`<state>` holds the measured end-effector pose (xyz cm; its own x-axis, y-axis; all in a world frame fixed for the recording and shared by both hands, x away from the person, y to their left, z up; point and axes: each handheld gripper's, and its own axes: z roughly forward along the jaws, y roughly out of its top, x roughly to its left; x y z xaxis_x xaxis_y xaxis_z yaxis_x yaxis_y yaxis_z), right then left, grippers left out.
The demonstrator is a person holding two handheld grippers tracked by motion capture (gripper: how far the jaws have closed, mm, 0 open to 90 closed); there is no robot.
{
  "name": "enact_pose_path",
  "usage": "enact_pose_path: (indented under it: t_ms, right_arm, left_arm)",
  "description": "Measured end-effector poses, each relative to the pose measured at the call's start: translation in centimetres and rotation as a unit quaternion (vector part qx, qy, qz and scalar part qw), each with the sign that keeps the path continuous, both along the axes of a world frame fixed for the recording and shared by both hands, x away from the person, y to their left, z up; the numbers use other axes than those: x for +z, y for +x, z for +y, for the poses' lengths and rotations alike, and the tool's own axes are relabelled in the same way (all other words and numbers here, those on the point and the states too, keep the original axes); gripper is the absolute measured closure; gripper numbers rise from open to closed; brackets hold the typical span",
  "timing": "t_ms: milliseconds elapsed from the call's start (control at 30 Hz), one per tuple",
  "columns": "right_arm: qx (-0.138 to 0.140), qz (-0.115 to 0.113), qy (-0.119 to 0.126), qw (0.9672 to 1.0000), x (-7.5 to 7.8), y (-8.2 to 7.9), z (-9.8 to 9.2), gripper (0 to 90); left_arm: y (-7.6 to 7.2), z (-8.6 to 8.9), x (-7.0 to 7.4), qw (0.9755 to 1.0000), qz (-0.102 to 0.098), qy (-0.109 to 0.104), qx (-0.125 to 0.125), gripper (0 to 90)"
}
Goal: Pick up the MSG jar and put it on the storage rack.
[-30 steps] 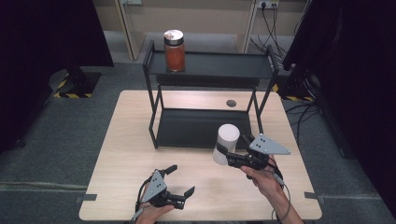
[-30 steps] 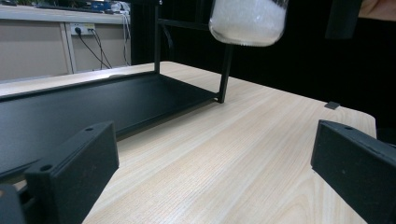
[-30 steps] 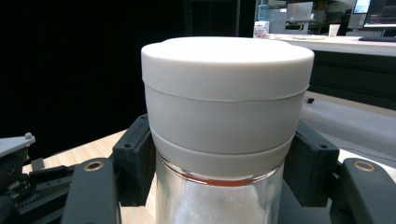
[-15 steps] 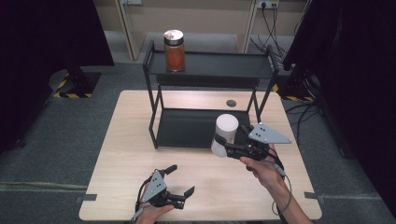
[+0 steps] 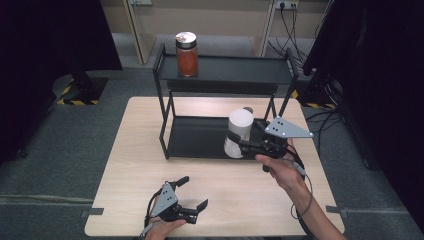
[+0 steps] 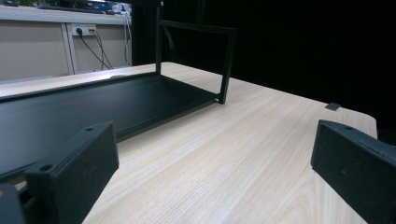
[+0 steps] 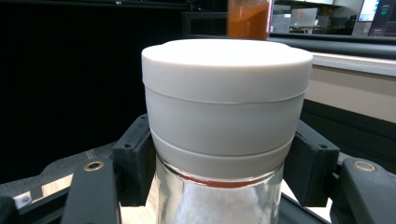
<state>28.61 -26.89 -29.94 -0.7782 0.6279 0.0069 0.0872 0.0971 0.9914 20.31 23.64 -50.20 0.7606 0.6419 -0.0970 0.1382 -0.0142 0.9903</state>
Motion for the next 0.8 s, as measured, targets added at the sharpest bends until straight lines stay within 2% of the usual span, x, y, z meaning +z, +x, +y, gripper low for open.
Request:
enact_pose_path:
  t_ms: [233, 800]
  right_arm:
    - [0.002, 0.003, 0.004, 1.0000, 1.3, 0.8, 0.4, 35.4]
    - [0.000, 0.007, 0.003, 1.0000, 5.8, 3.0, 2.0, 35.4]
  left_arm:
    - [0.0, 0.0, 0.0, 1.0000, 0.001, 0.000, 0.000, 0.3]
    - [0.0, 0.0, 0.0, 1.0000, 0.001, 0.000, -0.002, 0.2]
